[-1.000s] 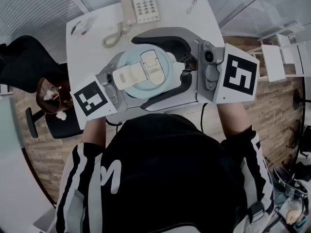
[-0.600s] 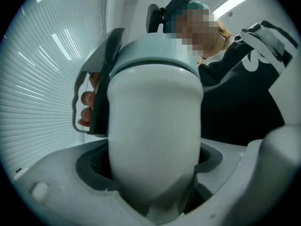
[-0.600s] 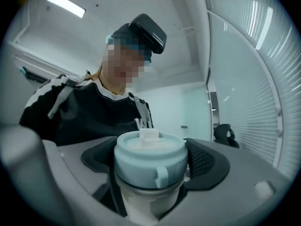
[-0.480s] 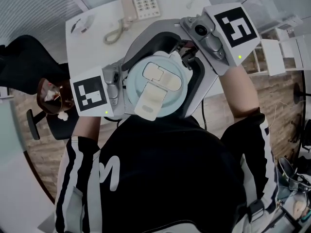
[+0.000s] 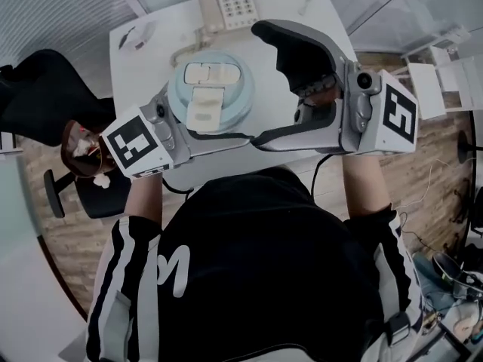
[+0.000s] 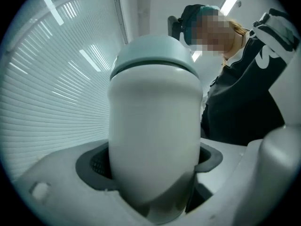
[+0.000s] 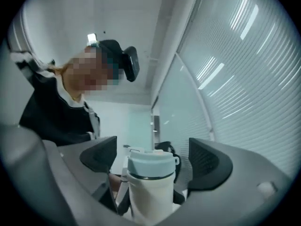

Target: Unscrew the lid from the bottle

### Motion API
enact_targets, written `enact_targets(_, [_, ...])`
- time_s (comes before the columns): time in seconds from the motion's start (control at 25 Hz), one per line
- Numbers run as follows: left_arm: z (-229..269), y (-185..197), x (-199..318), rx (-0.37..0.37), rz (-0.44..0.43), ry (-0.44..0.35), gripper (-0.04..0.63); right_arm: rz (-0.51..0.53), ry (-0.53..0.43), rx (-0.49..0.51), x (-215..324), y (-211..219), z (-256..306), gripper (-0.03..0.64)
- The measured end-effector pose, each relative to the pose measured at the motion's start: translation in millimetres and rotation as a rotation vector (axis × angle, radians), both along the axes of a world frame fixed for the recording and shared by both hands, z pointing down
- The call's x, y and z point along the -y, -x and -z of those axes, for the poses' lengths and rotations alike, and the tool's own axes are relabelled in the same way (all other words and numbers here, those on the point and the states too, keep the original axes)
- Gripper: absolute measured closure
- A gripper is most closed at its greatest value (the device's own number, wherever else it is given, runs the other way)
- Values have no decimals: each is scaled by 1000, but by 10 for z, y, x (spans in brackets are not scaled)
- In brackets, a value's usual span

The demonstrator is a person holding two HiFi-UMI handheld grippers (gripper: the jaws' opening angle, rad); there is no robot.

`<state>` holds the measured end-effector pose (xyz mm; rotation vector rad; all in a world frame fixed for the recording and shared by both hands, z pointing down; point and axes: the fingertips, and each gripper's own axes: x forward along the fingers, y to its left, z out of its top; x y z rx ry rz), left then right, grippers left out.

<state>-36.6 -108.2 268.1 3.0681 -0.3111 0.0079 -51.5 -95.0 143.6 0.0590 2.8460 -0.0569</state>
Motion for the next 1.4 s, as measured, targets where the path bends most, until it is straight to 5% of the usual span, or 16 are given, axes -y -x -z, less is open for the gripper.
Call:
enact_targets(0.16, [-92, 267, 274, -3, 156, -19, 146, -354, 53, -86, 197, 301, -145, 152])
enact_targets(0.48, [-114, 167, 522, 59, 375, -72, 146, -608, -34, -203, 317, 599, -370, 153])
enact_targets(1.08, [10, -373, 691, 62, 323, -37, 146, -323, -12, -185, 585, 13, -154, 173])
enact_targets(1.4, [50, -412, 710, 63, 351, -42, 145, -223, 102, -112, 656, -156, 76, 173])
